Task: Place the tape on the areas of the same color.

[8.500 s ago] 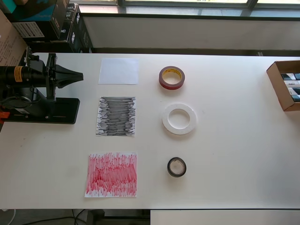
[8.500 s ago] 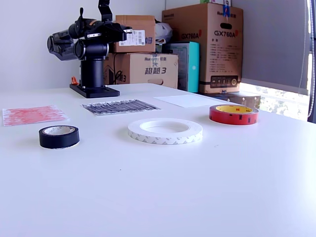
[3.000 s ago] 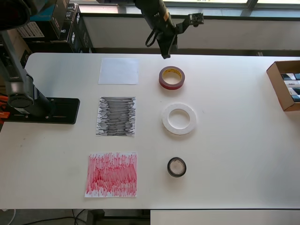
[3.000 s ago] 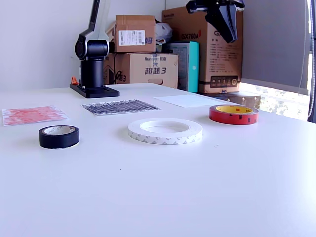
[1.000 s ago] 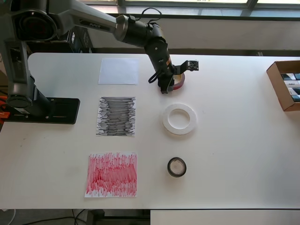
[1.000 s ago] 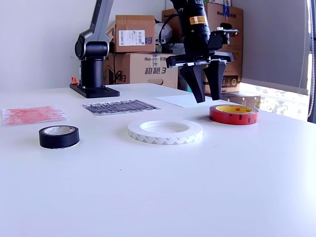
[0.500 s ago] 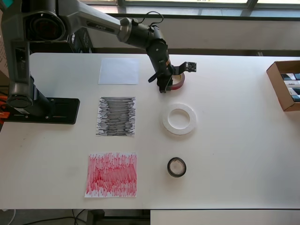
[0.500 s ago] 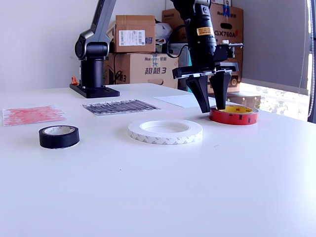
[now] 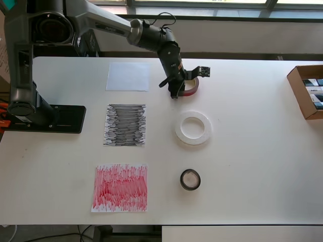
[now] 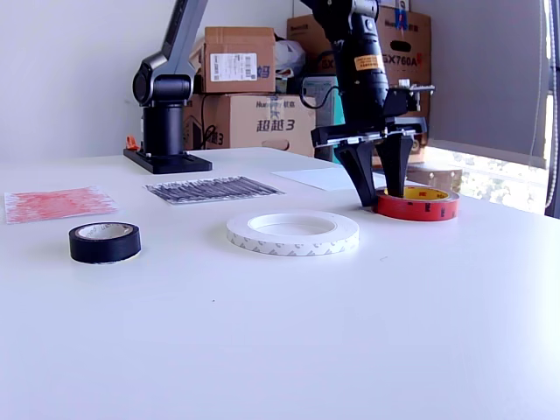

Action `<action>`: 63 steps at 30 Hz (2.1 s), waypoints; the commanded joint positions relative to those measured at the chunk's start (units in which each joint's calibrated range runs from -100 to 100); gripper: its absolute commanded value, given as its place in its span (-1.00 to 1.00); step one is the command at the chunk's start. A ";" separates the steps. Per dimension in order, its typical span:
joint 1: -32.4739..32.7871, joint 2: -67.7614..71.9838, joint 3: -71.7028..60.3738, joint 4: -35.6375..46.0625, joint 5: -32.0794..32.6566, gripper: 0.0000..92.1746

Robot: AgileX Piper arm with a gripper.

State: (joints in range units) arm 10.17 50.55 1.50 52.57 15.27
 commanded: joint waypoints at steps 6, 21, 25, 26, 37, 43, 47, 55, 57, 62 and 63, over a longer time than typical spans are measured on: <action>-0.21 -0.03 -0.46 0.76 0.54 0.01; -0.61 -1.16 -0.73 1.44 0.04 -1.00; -0.92 -5.55 -1.18 1.61 -0.28 -1.00; -0.92 -7.42 -0.82 1.61 -0.61 -1.00; -5.66 -27.35 14.08 0.76 -6.26 -1.00; -11.66 -35.86 22.81 0.51 -10.19 -1.00; -16.08 -39.88 27.53 -1.95 -12.73 -1.00; -27.44 -41.57 31.80 -2.12 -17.88 -1.00; -30.36 -41.38 31.89 -2.12 -19.28 -1.00; -37.86 -41.10 32.89 -2.12 -22.47 -1.00; -39.28 -41.10 33.35 -2.12 -23.12 -1.00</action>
State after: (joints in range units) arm -20.41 9.76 33.62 49.94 -5.69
